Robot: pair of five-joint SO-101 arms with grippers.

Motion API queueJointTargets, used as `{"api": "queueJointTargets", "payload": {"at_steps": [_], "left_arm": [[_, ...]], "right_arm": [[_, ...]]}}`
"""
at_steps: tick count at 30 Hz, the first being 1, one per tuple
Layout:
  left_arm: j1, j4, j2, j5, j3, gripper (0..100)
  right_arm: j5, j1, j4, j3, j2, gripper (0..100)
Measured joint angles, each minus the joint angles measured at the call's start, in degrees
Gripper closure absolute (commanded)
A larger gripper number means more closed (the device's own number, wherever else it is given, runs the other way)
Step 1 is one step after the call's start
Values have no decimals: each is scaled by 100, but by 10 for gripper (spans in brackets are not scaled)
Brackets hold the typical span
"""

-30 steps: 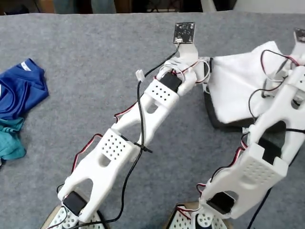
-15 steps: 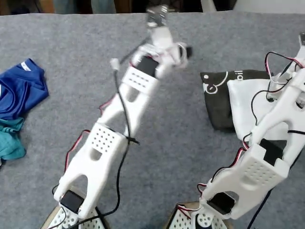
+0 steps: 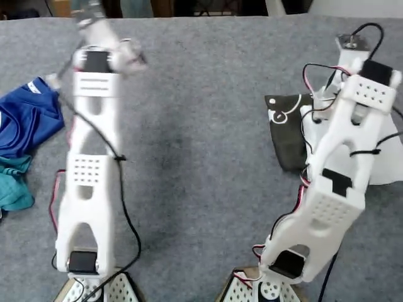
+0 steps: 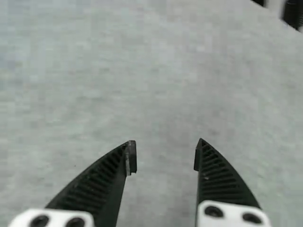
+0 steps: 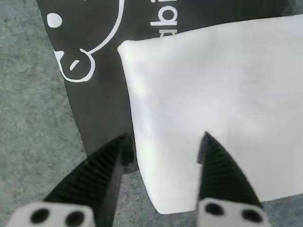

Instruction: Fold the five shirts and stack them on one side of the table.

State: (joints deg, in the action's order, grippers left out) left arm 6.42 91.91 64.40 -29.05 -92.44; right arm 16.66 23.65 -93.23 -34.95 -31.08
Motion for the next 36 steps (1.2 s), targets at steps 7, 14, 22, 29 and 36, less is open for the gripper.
{"api": "queueJointTargets", "payload": {"at_steps": [7, 14, 22, 29, 36], "left_arm": [[1099, 747, 220, 0, 97, 776], [1600, 835, 712, 0, 97, 776], [1688, 835, 1108, 378, 97, 777], [1688, 835, 1345, 422, 88, 777], [1688, 826, 1345, 448, 88, 776]], "right_arm": [[0, -211, 18, -26, -510, 732], [18, -273, 35, -26, -580, 719], [369, -273, 431, -35, -1046, 720], [413, -264, 589, -44, -1231, 833], [413, -264, 589, -413, -1231, 981]]}}
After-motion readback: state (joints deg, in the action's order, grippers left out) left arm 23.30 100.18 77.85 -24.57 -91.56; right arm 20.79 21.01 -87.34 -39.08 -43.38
